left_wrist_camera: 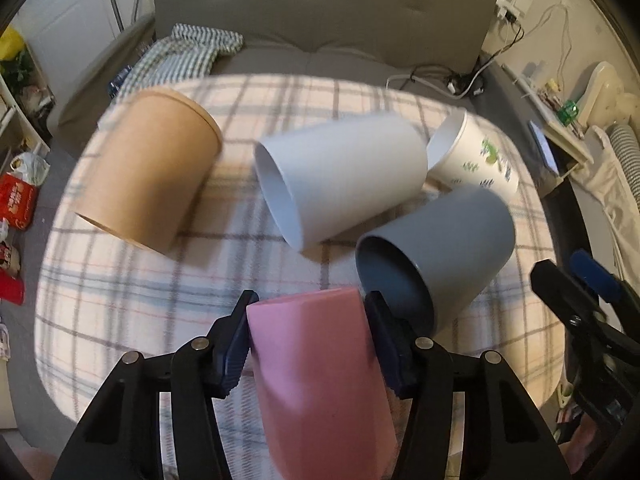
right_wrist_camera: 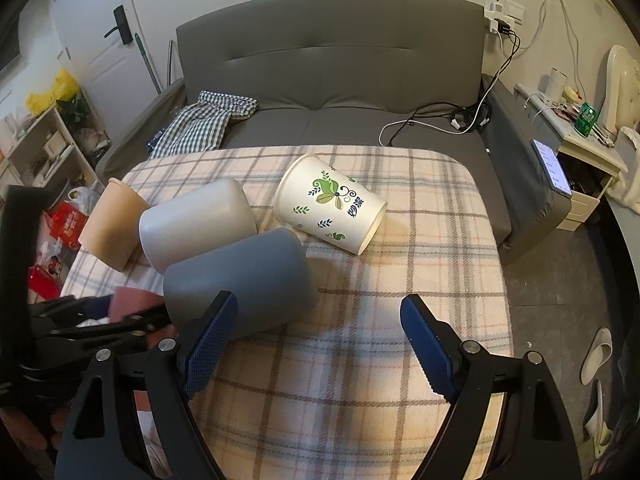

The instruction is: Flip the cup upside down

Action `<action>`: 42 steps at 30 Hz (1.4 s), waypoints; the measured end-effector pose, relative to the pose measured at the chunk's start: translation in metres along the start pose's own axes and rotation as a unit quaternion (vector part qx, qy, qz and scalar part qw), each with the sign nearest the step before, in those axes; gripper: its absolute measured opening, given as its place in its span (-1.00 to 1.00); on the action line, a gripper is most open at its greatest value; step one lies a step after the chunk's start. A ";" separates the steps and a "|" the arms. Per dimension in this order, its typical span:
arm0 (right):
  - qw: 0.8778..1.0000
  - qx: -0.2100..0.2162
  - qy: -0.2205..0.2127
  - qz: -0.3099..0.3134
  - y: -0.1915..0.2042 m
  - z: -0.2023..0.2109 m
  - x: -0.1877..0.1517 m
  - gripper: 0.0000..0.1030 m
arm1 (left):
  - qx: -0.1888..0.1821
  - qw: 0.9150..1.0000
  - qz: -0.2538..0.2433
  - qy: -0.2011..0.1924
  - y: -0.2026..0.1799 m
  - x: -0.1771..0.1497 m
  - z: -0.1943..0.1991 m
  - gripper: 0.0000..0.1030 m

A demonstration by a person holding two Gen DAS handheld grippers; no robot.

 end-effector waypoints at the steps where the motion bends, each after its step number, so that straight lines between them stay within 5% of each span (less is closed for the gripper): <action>1: 1.000 0.000 0.000 -0.001 0.000 0.000 0.000 0.63 | 0.003 1.000 -0.001 -0.007 0.002 0.001 0.004 0.08; 10: 1.000 0.004 0.002 0.006 0.008 0.000 -0.003 0.63 | 0.032 0.996 0.006 -0.089 0.025 0.018 0.045 0.06; 19: 1.000 -0.003 0.006 0.006 0.009 0.000 -0.008 0.63 | 0.066 0.979 0.006 -0.192 0.038 0.026 0.042 0.06; 32: 1.000 0.000 0.011 0.010 0.014 -0.002 -0.013 0.63 | 0.056 0.979 -0.002 -0.195 0.037 0.006 0.039 0.06; 42: 1.000 0.002 0.001 0.010 0.015 0.003 -0.016 0.63 | 0.045 0.983 0.007 -0.177 0.041 0.002 0.037 0.31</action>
Point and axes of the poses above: each gripper's, at about its wrist camera, not at the fingertips, and z roughly against the way its jaws point, y to its left, x to its top, the point moved 10 cm from there along -z, roughly the way its jaws point, and after that the axes turned 1 degree about z, right-handed, at the moved point
